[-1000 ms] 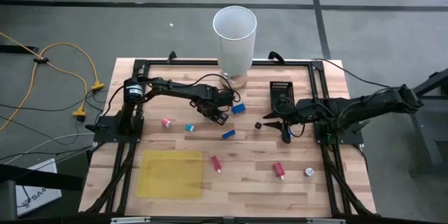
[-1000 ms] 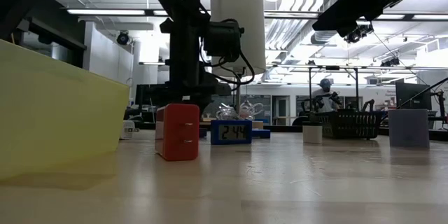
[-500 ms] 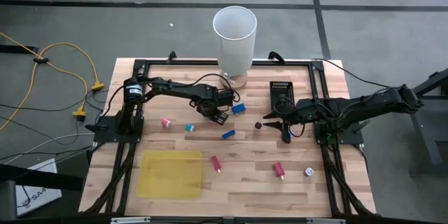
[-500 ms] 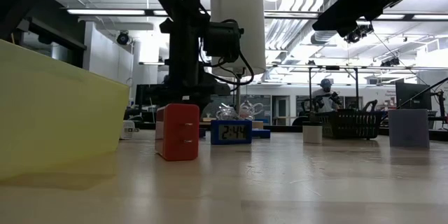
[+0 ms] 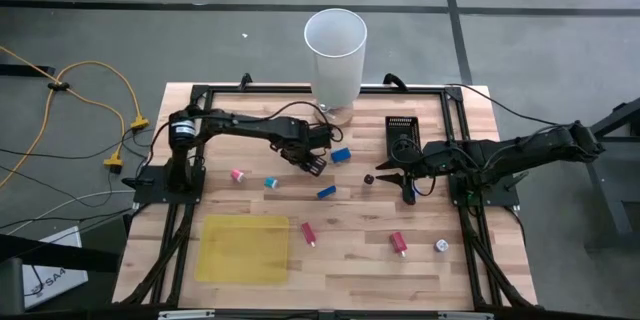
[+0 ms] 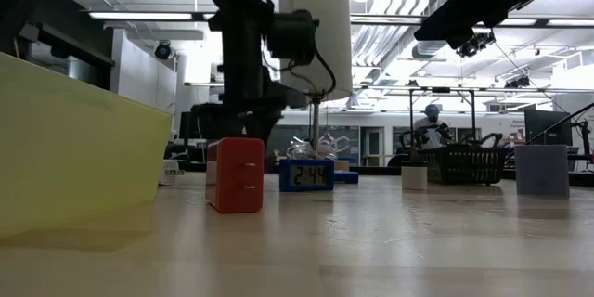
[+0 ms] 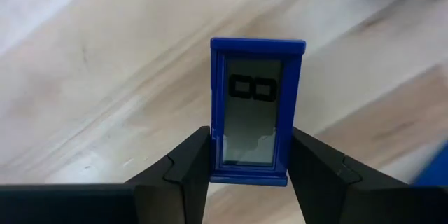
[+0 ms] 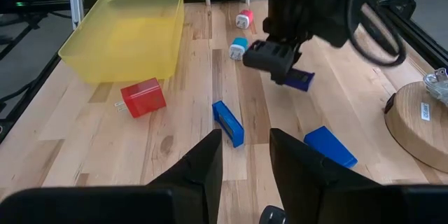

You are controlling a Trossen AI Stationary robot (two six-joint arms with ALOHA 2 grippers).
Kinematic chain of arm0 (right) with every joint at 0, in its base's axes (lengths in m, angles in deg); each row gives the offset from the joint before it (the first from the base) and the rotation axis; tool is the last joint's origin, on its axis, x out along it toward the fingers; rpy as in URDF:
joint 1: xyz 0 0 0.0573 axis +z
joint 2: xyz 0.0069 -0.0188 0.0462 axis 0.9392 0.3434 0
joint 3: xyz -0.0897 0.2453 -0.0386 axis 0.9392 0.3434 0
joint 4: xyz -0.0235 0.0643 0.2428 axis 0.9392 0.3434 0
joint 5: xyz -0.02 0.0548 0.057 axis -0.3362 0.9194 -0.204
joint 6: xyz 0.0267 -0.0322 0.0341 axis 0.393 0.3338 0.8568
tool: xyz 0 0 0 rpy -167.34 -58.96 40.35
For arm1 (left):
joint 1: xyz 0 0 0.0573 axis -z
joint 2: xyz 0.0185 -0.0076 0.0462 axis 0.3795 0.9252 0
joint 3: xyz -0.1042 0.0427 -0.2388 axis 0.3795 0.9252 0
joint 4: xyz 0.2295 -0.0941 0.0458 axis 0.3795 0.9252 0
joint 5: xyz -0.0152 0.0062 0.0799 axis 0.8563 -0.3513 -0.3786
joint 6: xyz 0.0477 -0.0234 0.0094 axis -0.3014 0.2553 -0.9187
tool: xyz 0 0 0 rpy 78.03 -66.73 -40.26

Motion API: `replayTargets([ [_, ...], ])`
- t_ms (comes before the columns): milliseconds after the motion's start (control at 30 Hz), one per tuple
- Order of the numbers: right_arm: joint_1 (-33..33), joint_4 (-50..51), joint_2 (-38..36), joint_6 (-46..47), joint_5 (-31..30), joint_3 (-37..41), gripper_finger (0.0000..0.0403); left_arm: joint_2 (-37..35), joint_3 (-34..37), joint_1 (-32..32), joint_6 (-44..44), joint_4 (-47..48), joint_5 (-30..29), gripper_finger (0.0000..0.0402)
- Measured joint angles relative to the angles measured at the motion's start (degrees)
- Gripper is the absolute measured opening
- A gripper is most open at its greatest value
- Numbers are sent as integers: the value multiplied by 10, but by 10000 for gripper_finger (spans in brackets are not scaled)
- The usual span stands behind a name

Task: Pick & Place Office items
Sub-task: Put the violet digital clock into the black bin

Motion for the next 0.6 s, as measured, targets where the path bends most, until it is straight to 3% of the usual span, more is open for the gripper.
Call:
replayTargets([
  [600,0,0,0,0,0,0,106,-130,0,6,-99,-13,-10,159],
])
